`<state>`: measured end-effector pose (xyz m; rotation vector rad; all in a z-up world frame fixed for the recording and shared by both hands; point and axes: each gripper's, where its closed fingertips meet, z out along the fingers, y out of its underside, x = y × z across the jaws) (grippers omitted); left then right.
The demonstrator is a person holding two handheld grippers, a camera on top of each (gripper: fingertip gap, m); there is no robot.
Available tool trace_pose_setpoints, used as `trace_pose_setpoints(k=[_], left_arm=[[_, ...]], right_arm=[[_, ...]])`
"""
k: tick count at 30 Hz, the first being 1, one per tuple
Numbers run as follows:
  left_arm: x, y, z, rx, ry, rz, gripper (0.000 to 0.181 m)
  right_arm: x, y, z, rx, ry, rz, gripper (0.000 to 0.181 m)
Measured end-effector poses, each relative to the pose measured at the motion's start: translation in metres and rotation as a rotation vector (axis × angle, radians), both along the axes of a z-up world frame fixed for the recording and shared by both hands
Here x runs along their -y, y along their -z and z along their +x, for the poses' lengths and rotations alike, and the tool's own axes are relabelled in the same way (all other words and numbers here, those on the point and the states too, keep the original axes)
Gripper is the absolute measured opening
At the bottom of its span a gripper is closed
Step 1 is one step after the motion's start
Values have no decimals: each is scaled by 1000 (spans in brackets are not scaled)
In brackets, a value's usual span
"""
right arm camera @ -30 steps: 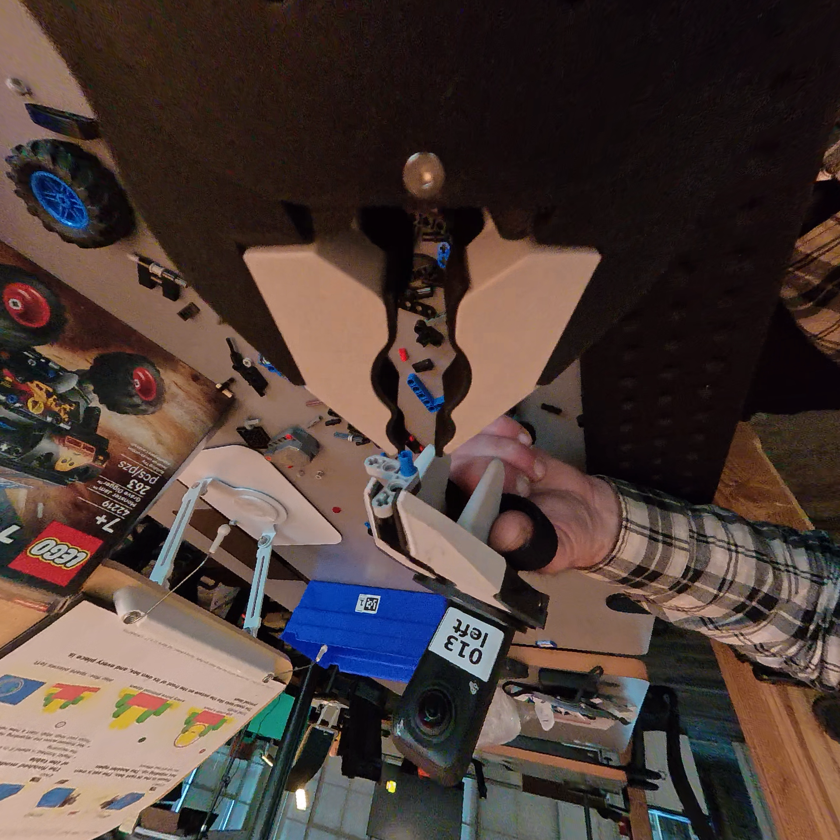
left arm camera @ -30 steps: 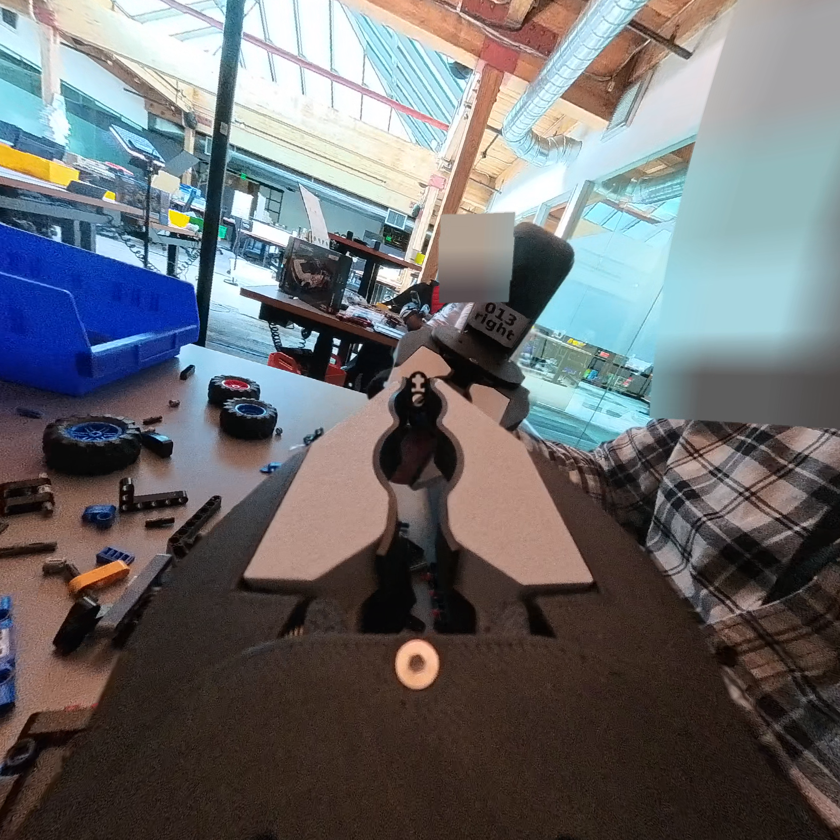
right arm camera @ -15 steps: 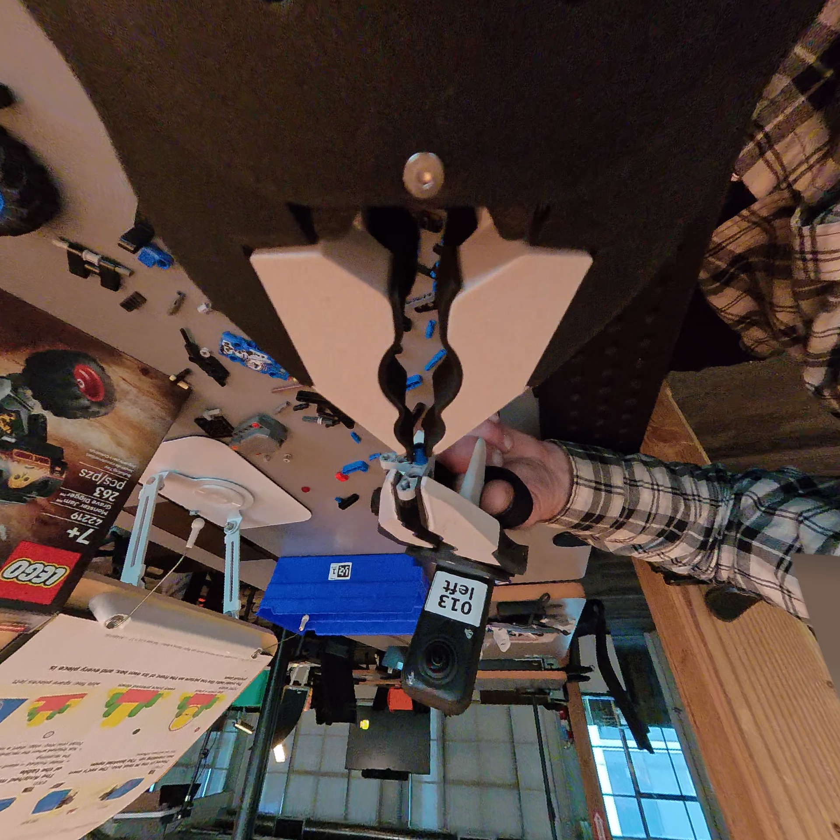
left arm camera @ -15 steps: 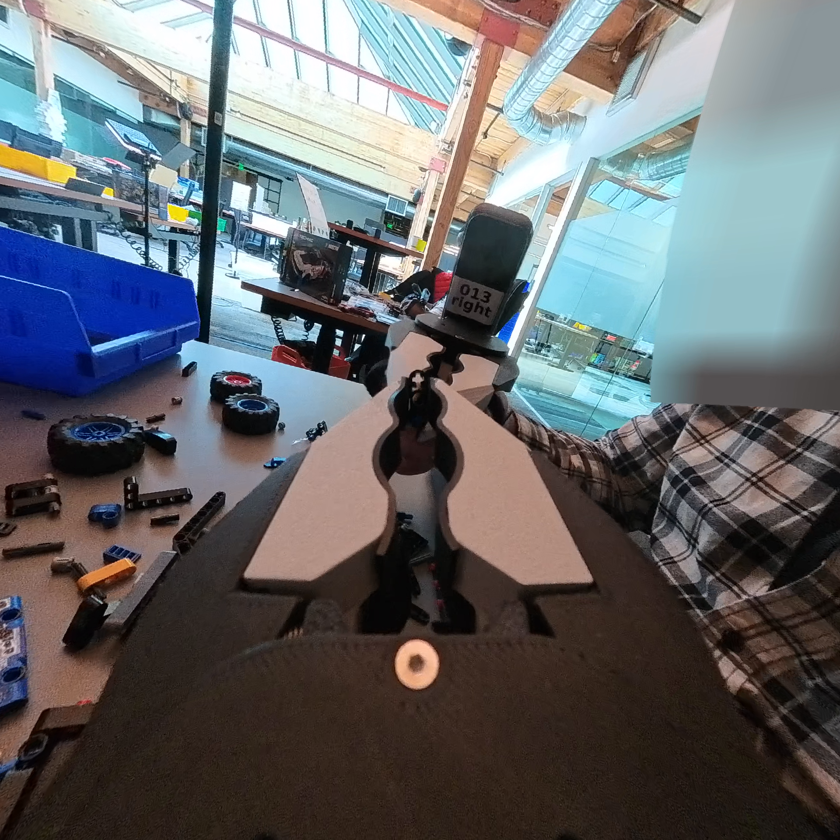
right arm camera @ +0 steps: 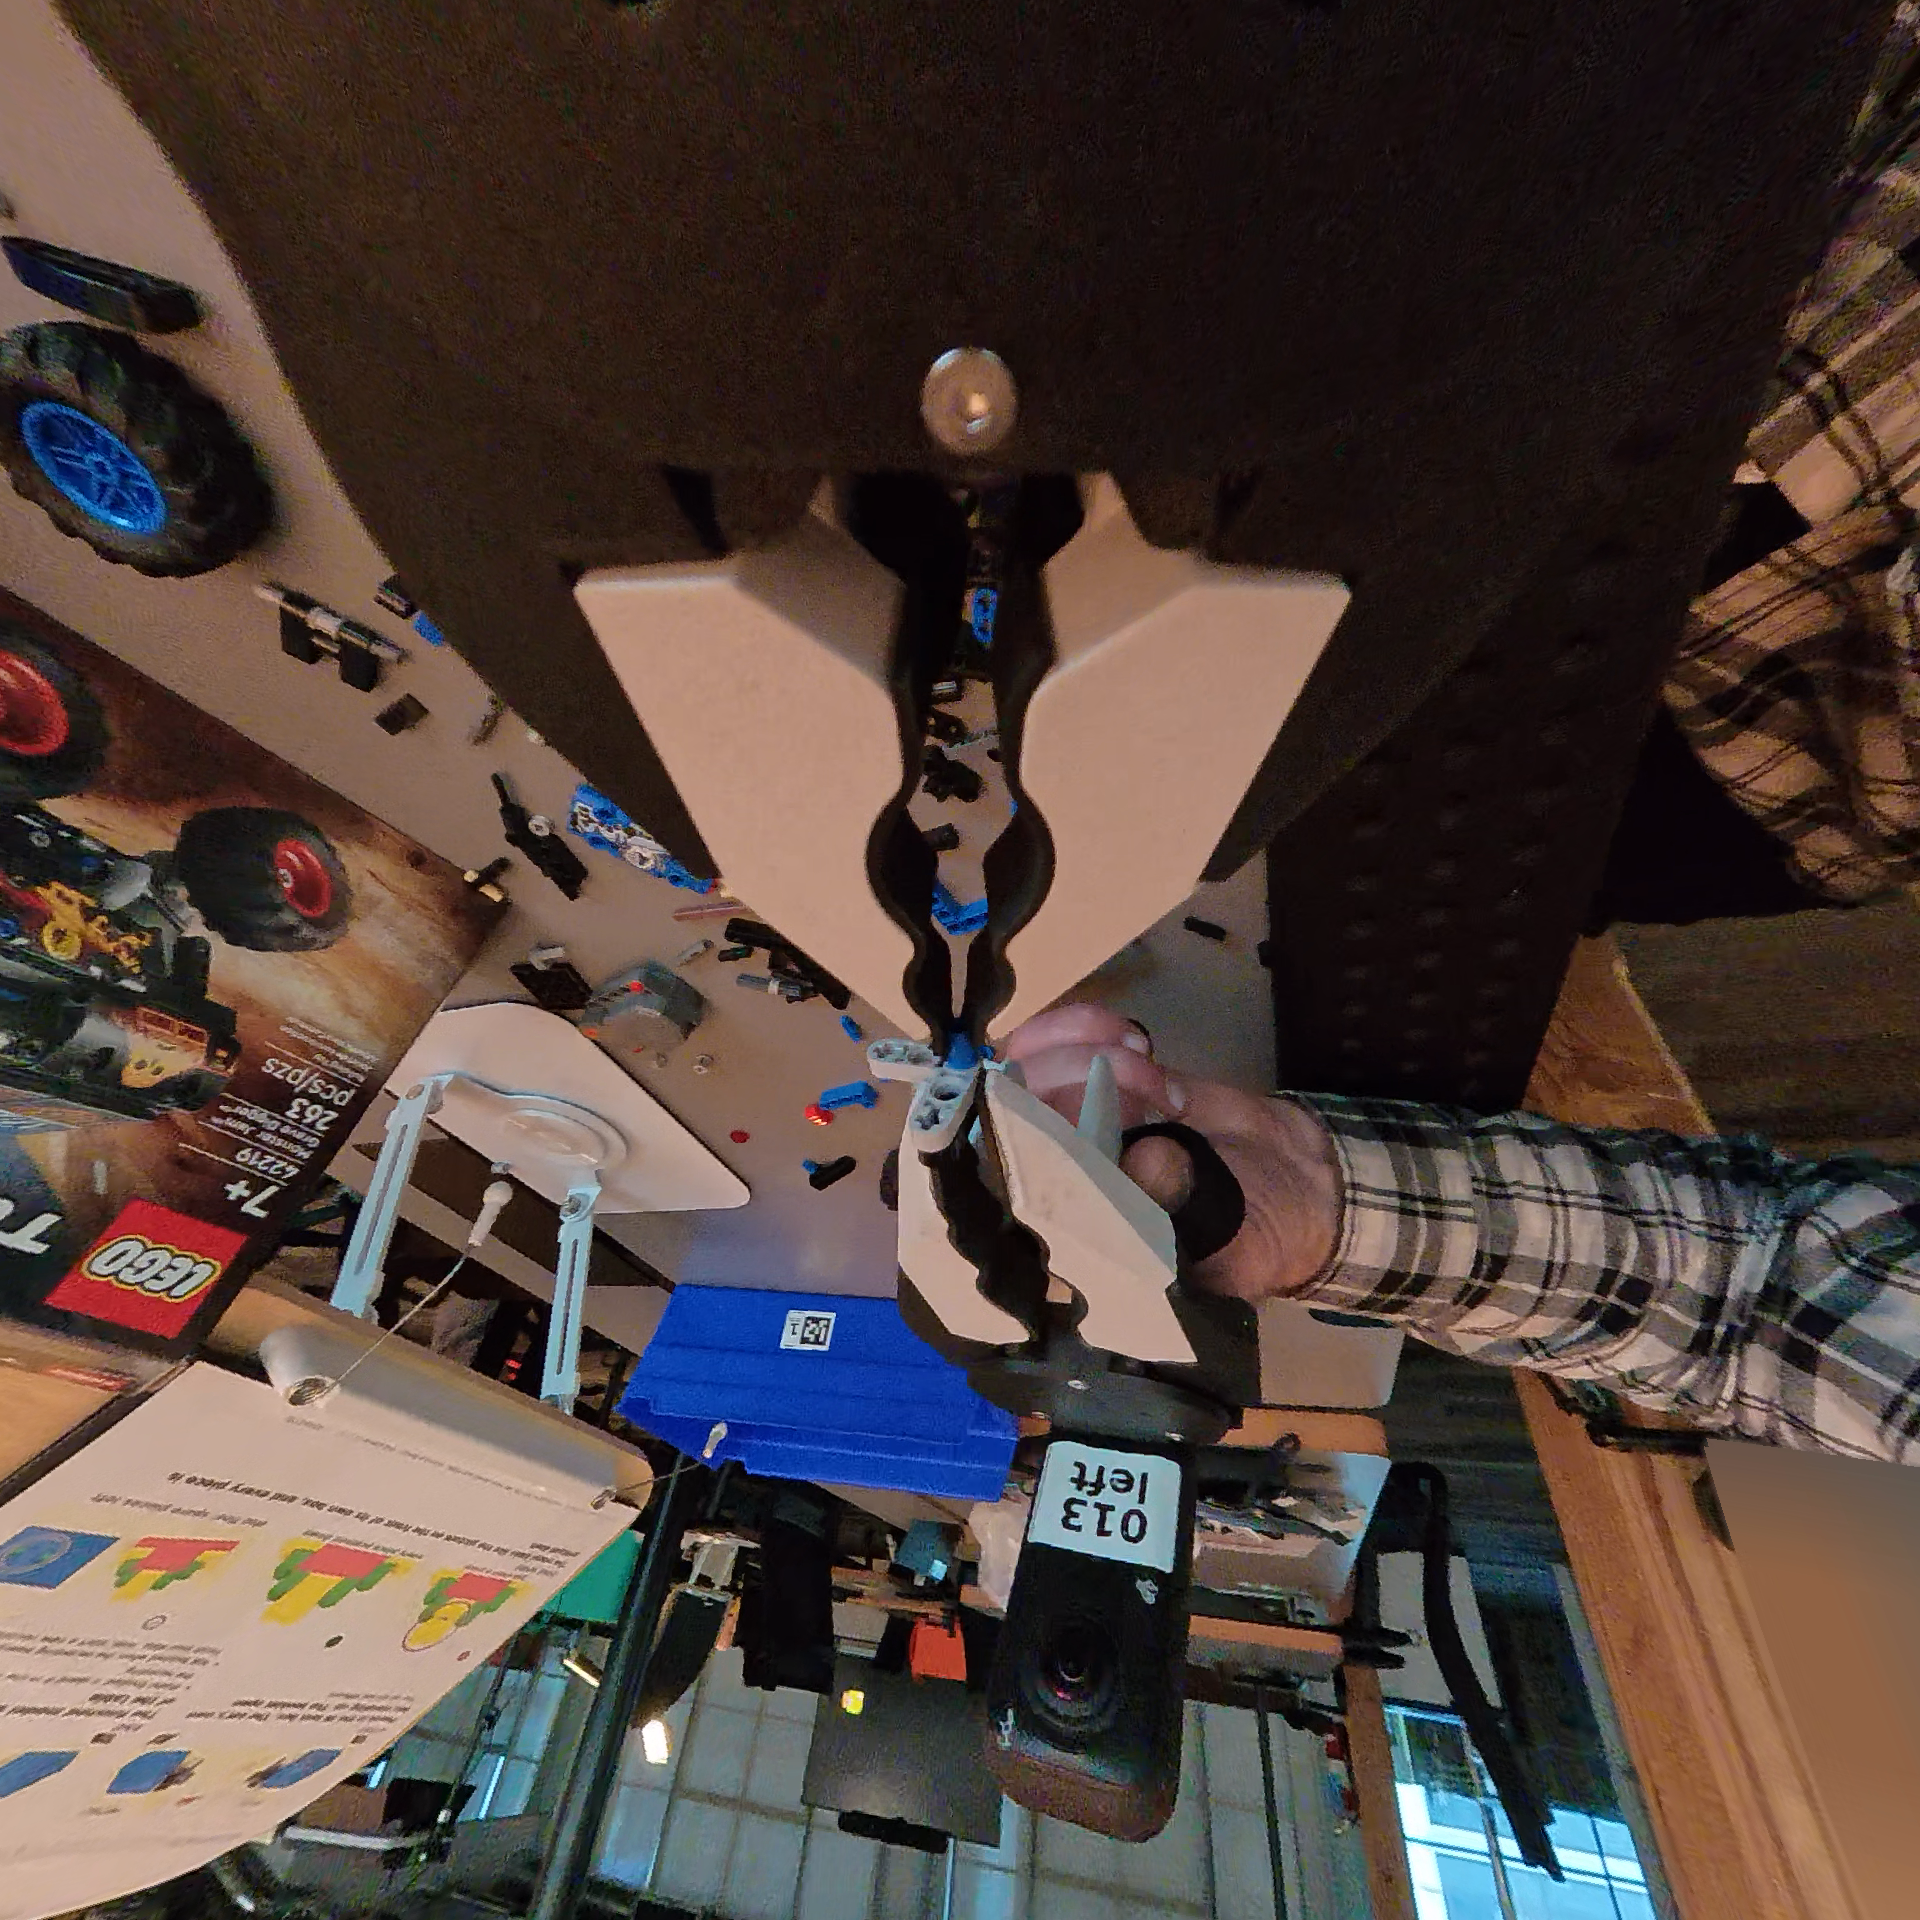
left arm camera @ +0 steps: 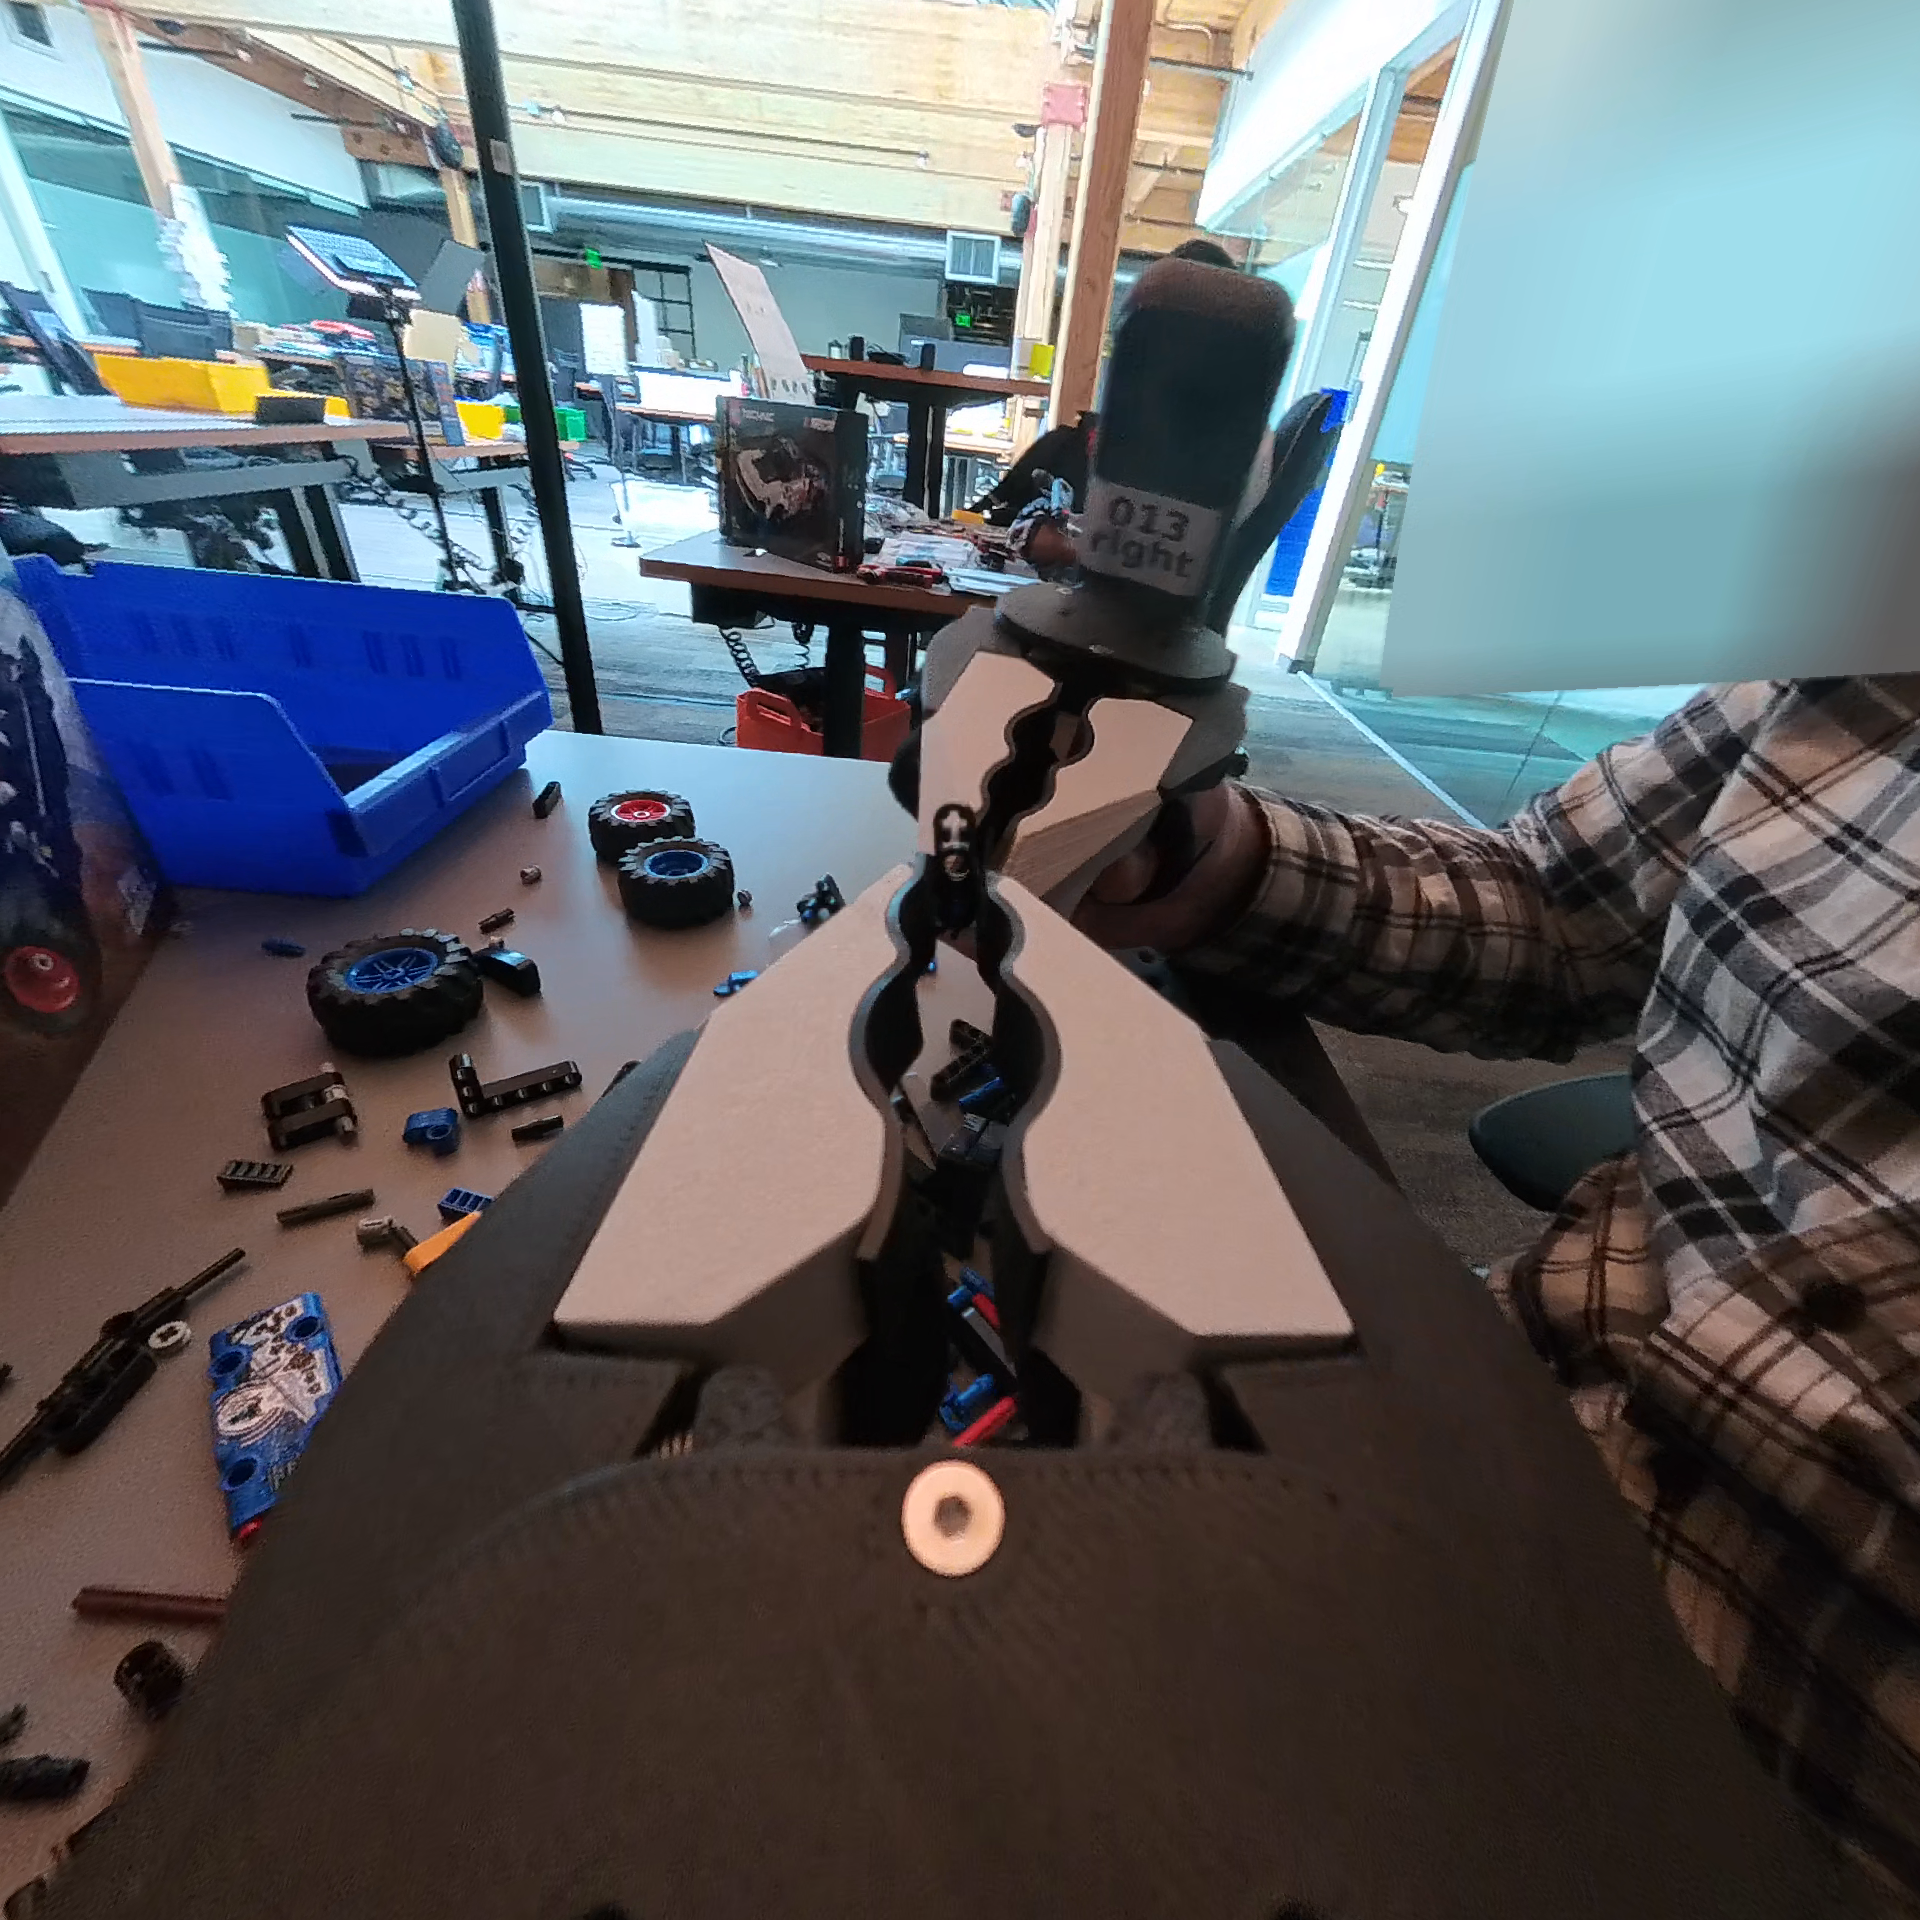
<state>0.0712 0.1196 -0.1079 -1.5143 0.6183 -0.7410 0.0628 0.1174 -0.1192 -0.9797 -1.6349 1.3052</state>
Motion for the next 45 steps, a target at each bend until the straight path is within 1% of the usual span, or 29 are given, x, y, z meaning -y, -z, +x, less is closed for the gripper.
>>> trace_pose_setpoints(k=[3,5,6,7,8,9,10,11,13,14,16,18,20,21,22,23,26,29,31,32,33,34,39,43,44,45], left_arm=[[3,2,3,-42,5,7,3],[5,-1,0,-35,2,12,4],[7,-16,-20,45,-38,42,3],[9,-32,-47,121,-94,71,3],[10,-33,-63,107,-131,82,3],[10,-25,-58,75,-103,51,4],[7,-18,-47,52,-88,42,4],[3,-11,-35,17,-74,33,3],[-1,-7,-25,-49,-70,42,4],[0,-1,-22,-92,-54,29,4],[1,12,-21,-79,-15,-36,4],[-2,35,-22,-175,-27,-99,5],[-6,45,-23,-218,-45,-126,6],[-8,54,-24,-262,-57,-148,8],[-10,62,-26,-299,-67,-173,15],[-10,67,-25,-310,-68,-184,18],[-11,62,-14,-310,-56,-153,29],[-10,57,-1,-267,-7,-153,33],[-10,58,5,-265,7,-156,28],[-8,58,8,-258,27,-160,22],[-6,56,9,-251,40,-153,10],[-6,54,9,-246,36,-139,4],[-2,49,9,-261,49,-109,4],[4,52,10,-302,76,-106,5],[3,50,0,-305,46,-103,4],[4,42,-18,-271,4,-95,4]], right_arm=[[2,1,4,2,-34,-9,0],[3,1,7,0,-50,-25,0],[-6,-1,11,-14,-25,-32,0],[-20,-8,20,-45,-4,-89,0],[-32,-9,26,-51,15,-121,0],[-35,-3,26,-28,28,-100,0],[-31,-2,23,-29,18,-85,1],[-24,-7,19,-49,4,-84,1],[-12,-3,13,-16,-27,-51,1],[-11,4,10,14,-30,-34,1],[-9,15,8,63,-37,-25,1],[-13,23,8,97,-28,-24,2],[-16,32,7,138,-30,-43,2],[-17,35,7,156,-29,-47,2],[-19,38,6,170,-22,-44,2],[-19,40,6,179,-21,-40,2],[-15,46,5,204,-36,-24,2],[-6,50,3,211,-57,27,2],[-2,53,2,211,-66,65,2],[-1,53,2,212,-68,77,1],[-1,54,2,212,-65,91,1],[0,54,3,209,-71,94,1],[2,47,5,170,-82,85,0],[5,49,9,174,-111,78,0],[-1,51,10,180,-88,89,0],[-13,48,15,159,-47,69,0]])
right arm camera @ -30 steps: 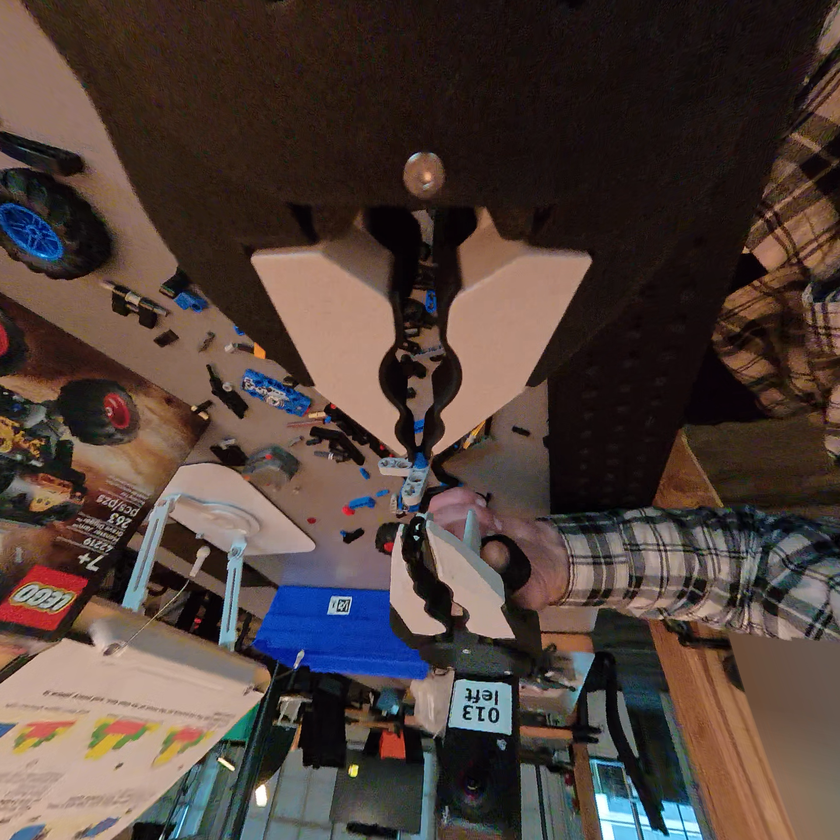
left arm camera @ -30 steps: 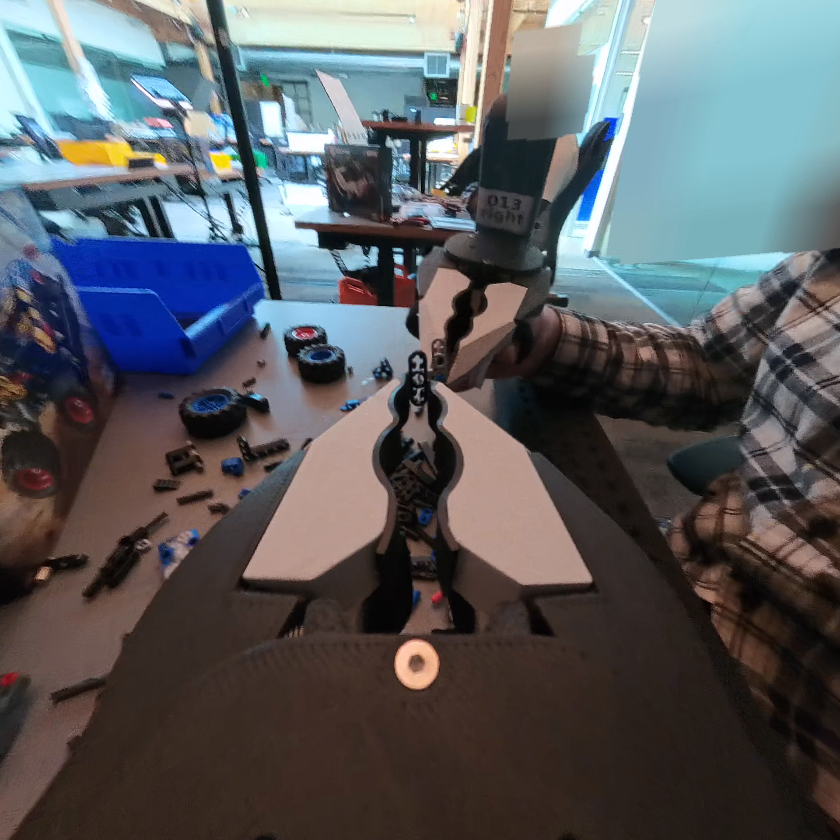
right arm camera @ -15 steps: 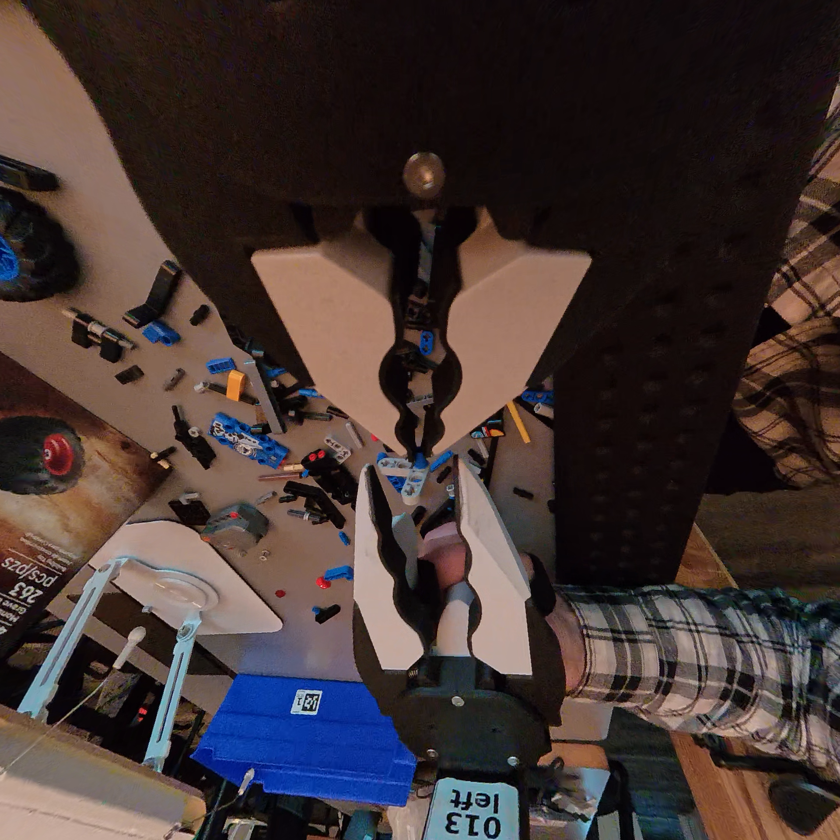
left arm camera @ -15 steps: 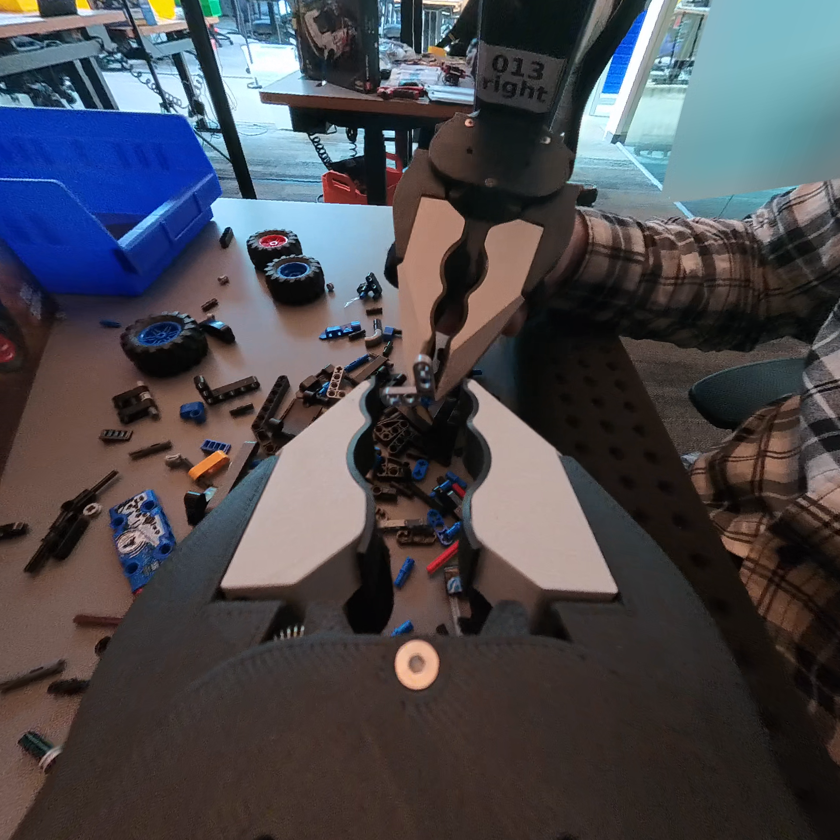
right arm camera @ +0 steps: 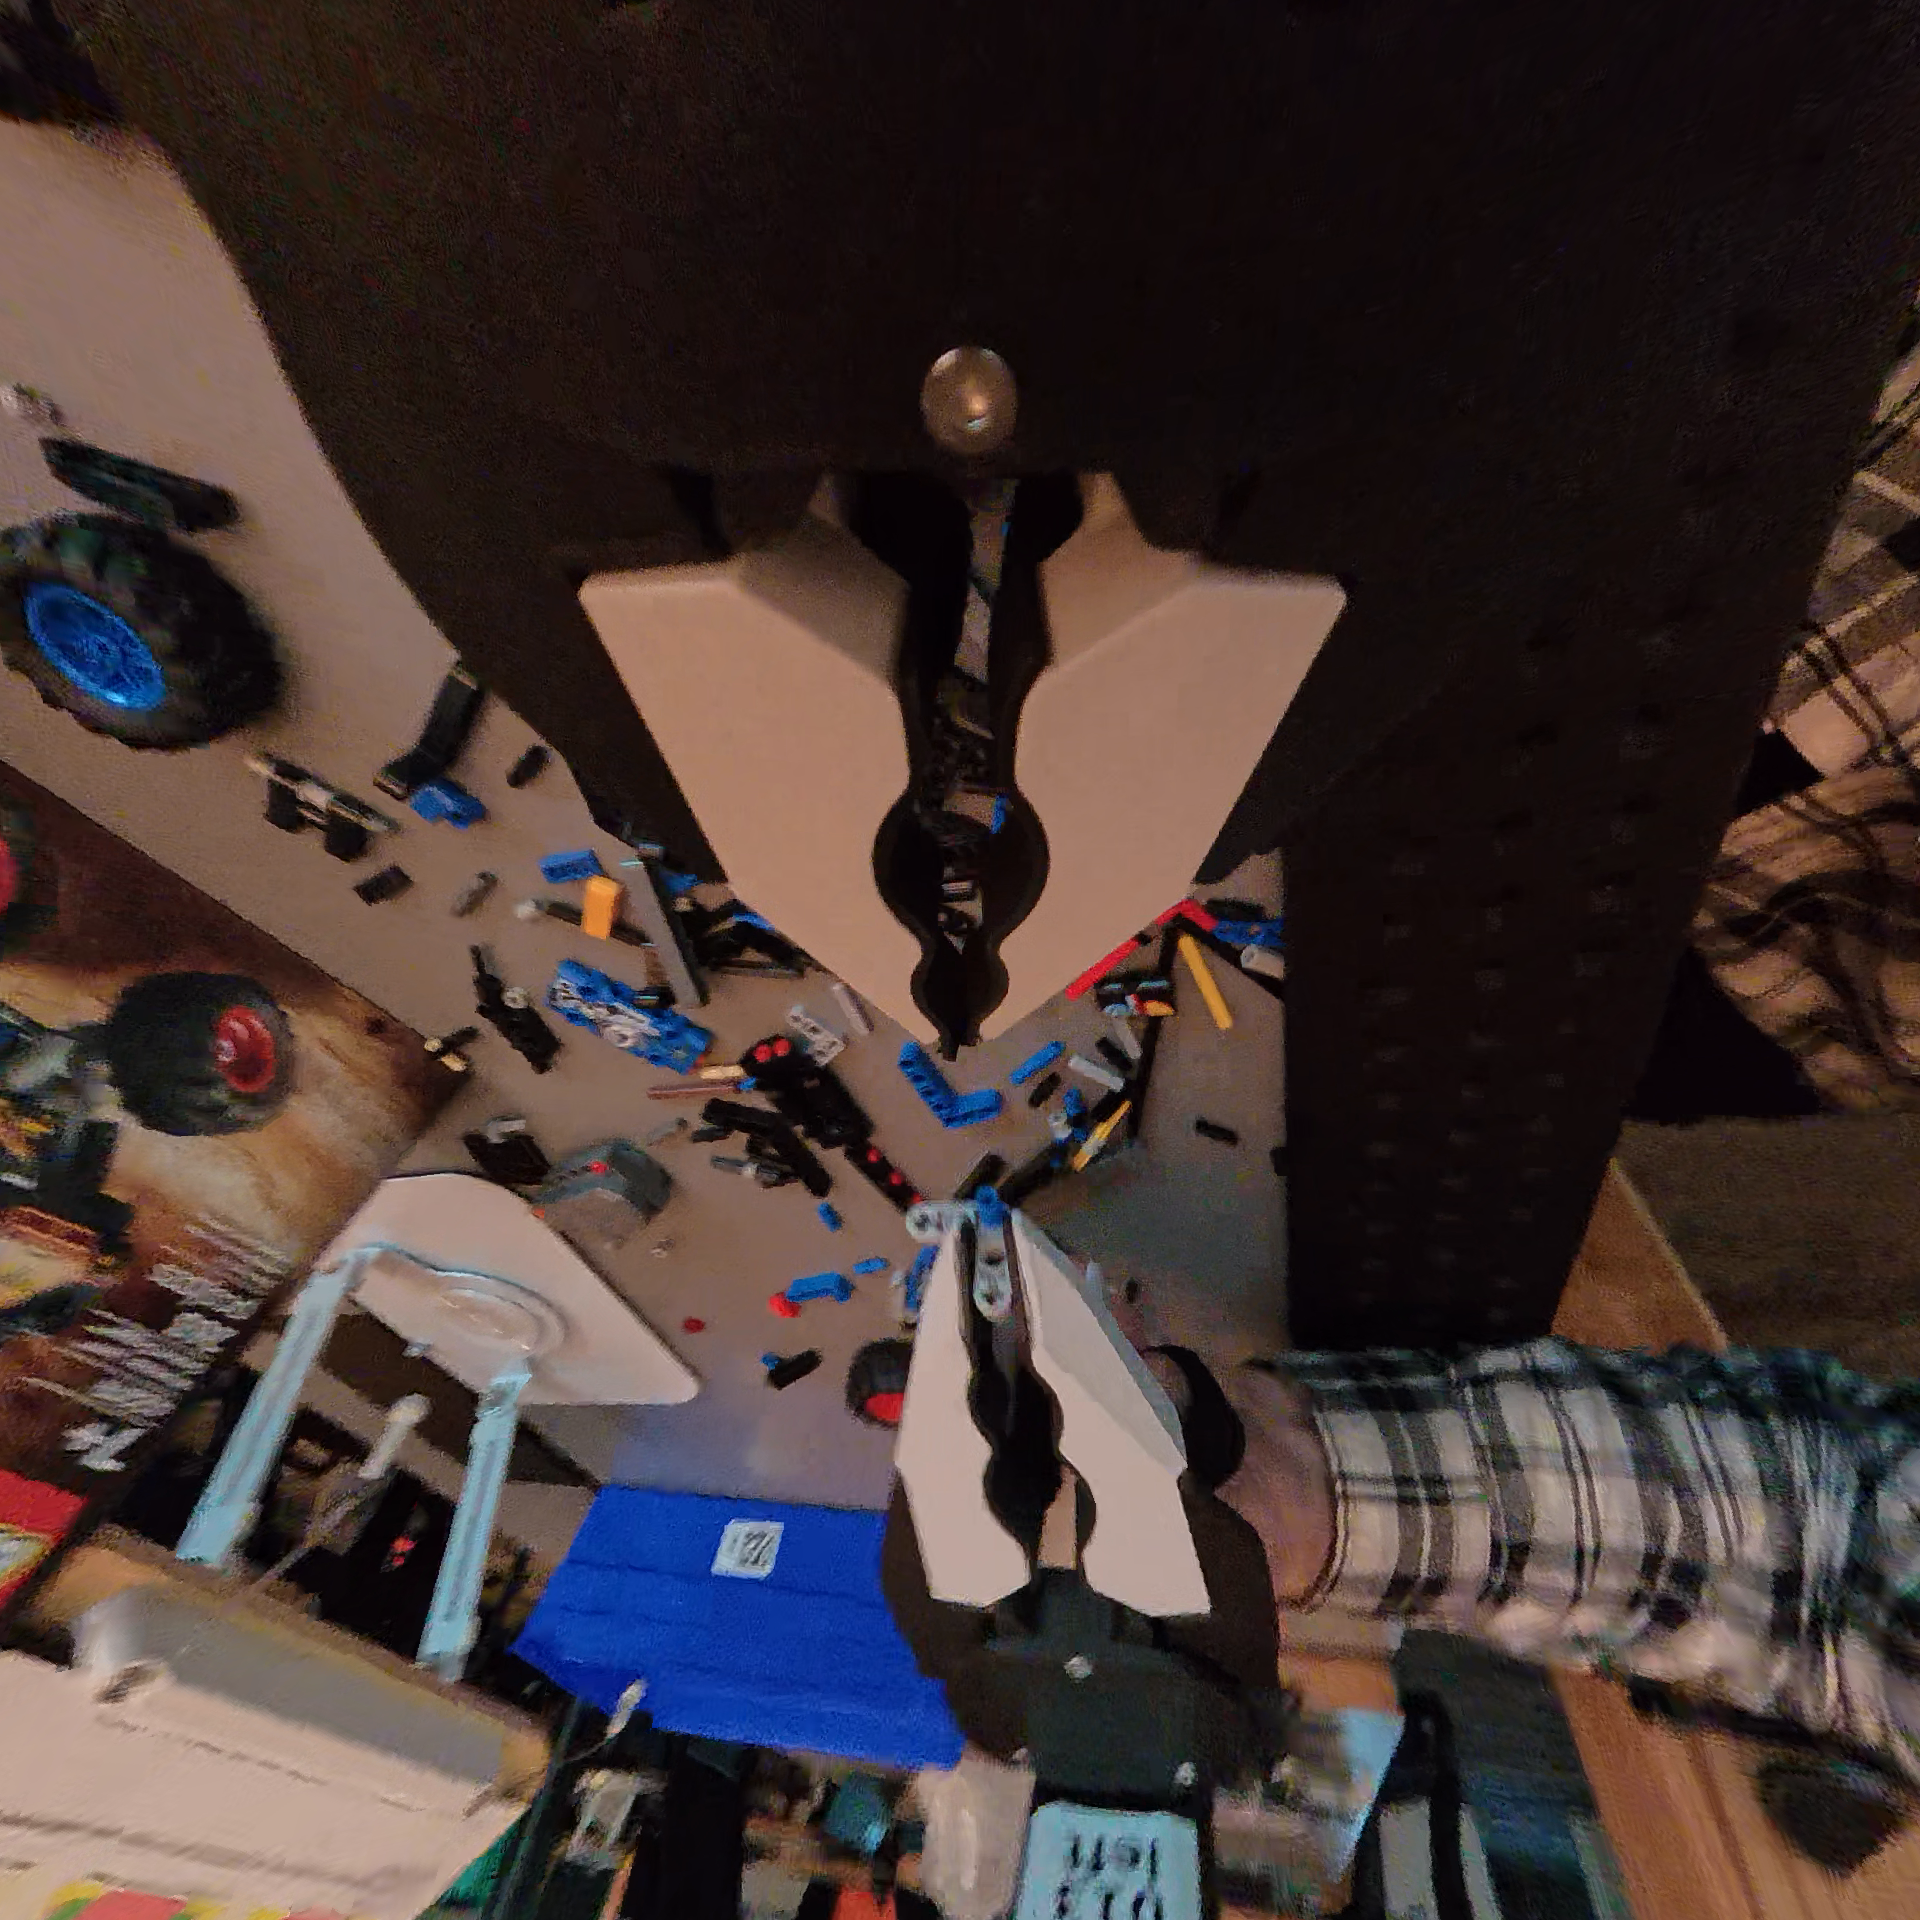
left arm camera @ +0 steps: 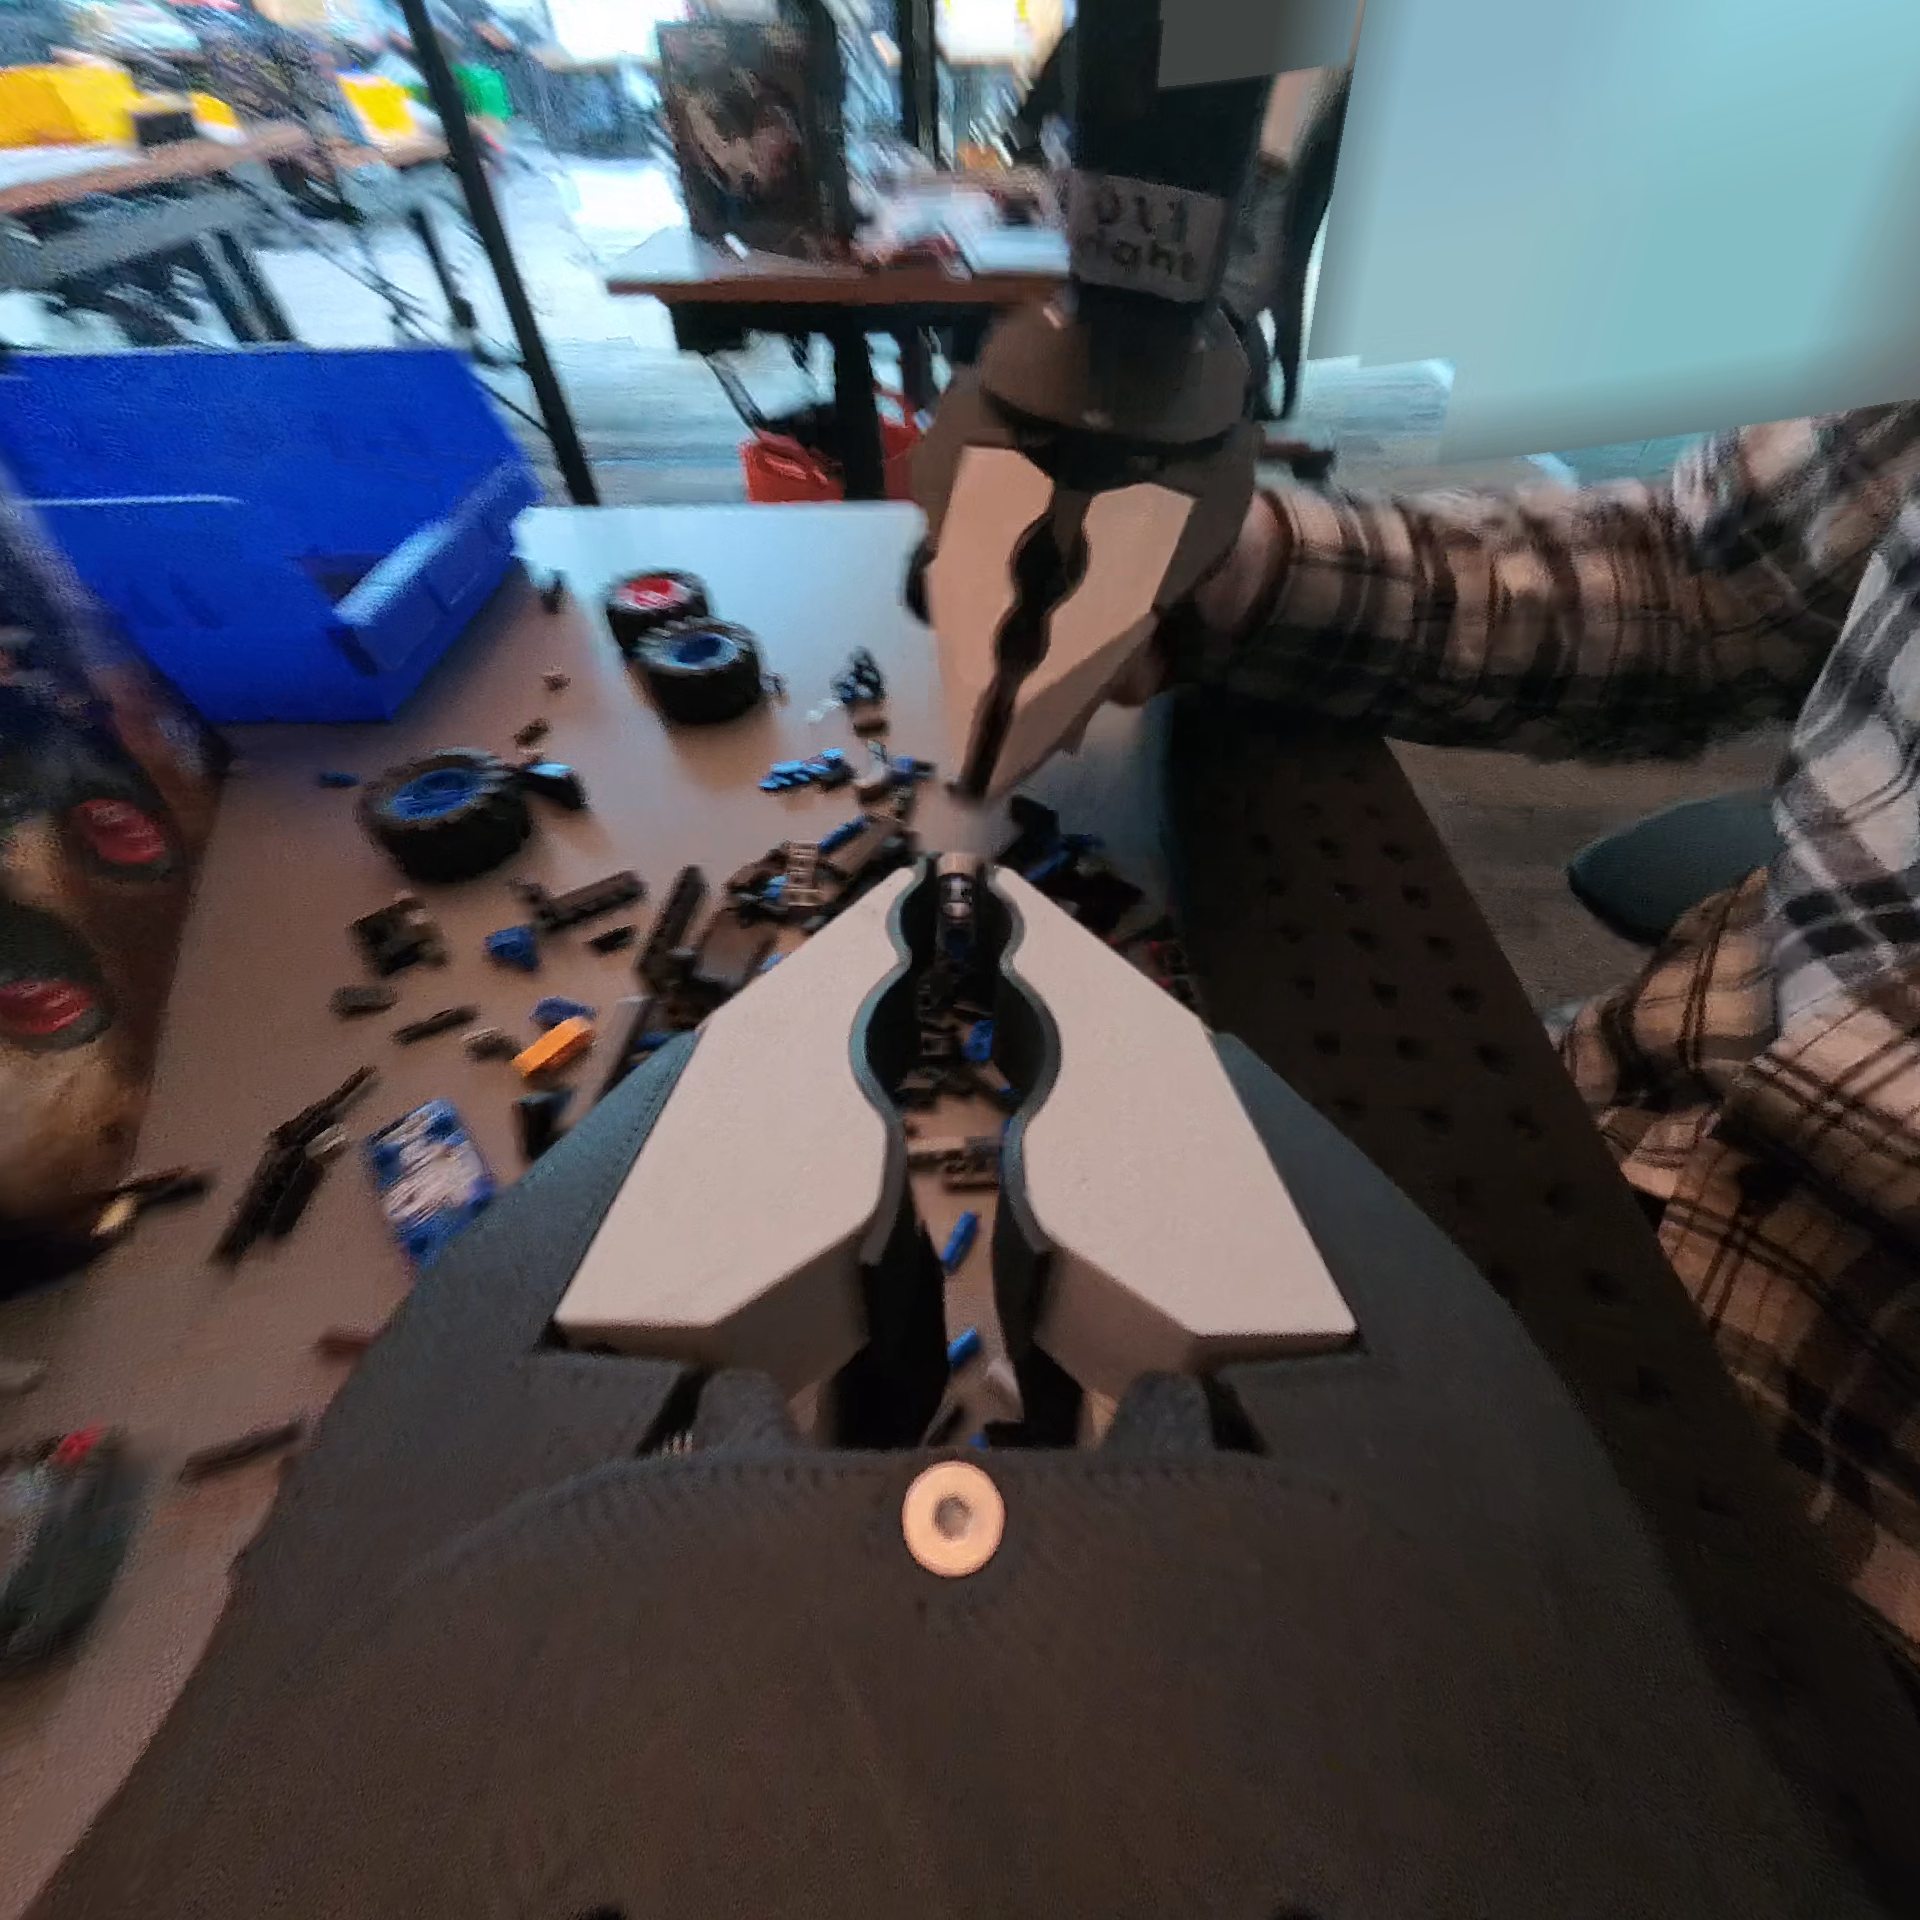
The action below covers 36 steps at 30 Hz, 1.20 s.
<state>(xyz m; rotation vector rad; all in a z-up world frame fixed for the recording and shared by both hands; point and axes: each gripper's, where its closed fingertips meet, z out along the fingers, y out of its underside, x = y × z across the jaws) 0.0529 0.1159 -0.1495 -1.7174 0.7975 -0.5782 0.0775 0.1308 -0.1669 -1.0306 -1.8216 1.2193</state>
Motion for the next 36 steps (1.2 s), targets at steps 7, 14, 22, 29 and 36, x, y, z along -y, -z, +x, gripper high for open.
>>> trace_pose_setpoints(k=[7,14,22,29,36], left_arm=[[-3,26,-31,-116,-73,-86,5],[-6,20,0,-83,9,-27,4],[1,8,13,-68,47,55,4],[6,-7,18,-12,63,107,4],[7,-8,18,-89,48,158,4]], right_arm=[[-11,25,-5,122,52,28,0],[11,10,-20,66,23,28,14],[20,-2,-23,42,-19,-104,3],[25,-16,-20,-16,-57,-163,2],[23,-18,-18,-46,-28,-107,0]])
